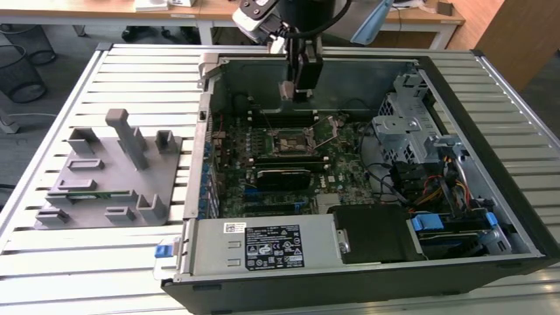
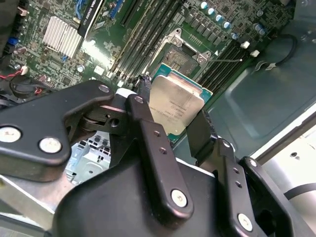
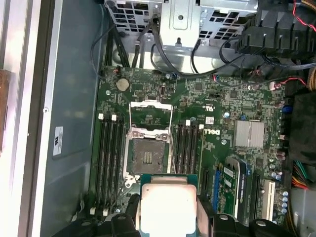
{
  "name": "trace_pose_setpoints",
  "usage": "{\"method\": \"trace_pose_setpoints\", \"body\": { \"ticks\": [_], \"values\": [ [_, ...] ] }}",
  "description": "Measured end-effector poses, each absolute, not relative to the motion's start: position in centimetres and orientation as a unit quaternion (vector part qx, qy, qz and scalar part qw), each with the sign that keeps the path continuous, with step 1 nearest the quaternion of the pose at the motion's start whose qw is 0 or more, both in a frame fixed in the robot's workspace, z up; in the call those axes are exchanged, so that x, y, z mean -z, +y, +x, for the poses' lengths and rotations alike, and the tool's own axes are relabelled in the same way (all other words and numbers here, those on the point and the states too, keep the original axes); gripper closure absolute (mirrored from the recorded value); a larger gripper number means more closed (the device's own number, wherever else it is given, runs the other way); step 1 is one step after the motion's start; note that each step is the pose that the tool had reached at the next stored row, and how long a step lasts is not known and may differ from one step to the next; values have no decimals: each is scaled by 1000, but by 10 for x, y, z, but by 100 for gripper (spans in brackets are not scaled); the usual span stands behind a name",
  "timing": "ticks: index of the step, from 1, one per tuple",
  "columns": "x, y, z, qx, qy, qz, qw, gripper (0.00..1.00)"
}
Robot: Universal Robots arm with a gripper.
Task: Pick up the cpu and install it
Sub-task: 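Place the cpu into insertion slot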
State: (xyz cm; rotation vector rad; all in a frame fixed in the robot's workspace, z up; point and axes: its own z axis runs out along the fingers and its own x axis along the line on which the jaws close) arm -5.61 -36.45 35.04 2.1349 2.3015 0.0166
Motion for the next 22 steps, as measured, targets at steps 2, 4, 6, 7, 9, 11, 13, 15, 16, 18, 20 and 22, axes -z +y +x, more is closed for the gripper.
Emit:
{"method": "trace_pose_setpoints", "body": {
  "ticks": [2, 4, 6, 7, 9, 11, 13, 15, 16, 18, 20, 22],
  "values": [
    [-349, -364, -56, -5, 734, 679, 1, 46],
    [-349, -364, -56, -5, 735, 678, 1, 46],
    [-348, -364, -56, -5, 736, 677, 1, 46],
    [-347, -364, -56, -5, 736, 677, 1, 46],
    [-347, -364, -56, -5, 736, 677, 1, 46],
    [-346, -364, -56, -5, 737, 676, 1, 46],
    [-345, -364, -55, -5, 737, 676, 1, 46],
    [-343, -364, -55, -5, 737, 676, 1, 46],
    [-342, -364, -55, -5, 737, 676, 1, 46],
    [-341, -364, -55, -5, 737, 676, 1, 46],
    [-340, -364, -55, -5, 738, 675, 1, 46],
    [-339, -364, -55, -5, 738, 675, 1, 46]
  ]
}}
